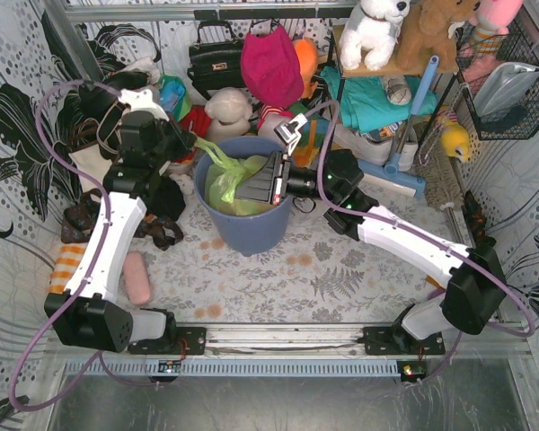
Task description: Tie the trash bag
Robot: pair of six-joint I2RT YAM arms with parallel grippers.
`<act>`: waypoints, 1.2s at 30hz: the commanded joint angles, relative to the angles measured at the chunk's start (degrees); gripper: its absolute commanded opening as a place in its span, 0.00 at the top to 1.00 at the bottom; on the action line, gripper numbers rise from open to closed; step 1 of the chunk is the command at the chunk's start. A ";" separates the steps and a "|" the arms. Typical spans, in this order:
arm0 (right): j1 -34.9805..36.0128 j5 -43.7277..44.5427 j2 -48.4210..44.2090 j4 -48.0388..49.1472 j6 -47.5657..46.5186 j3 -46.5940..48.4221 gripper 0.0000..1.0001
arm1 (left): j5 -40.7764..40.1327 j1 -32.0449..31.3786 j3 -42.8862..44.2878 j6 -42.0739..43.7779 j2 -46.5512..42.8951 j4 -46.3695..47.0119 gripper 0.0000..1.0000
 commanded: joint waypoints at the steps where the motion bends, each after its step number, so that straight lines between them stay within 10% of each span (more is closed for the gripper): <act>1: 0.21 0.97 -5.96 -0.60 -4.24 5.14 1.00 | -0.80 0.24 8.38 1.53 2.18 3.15 1.00; 11: 0.21 -4.40 -10.75 6.20 -0.54 -1.82 1.00 | -0.31 -0.22 10.31 1.63 8.98 5.19 1.00; 16: 0.21 1.63 -16.96 -15.76 -15.60 -3.62 1.00 | 0.40 -0.85 4.88 1.20 8.37 7.43 1.00; 23: 0.14 18.11 -16.04 -53.43 -34.47 15.16 0.52 | 0.11 -0.92 3.44 1.27 6.74 7.02 1.00; 36: 0.12 18.45 -7.20 -70.68 -37.58 27.46 0.45 | 0.76 -1.23 4.39 1.38 6.66 6.38 1.00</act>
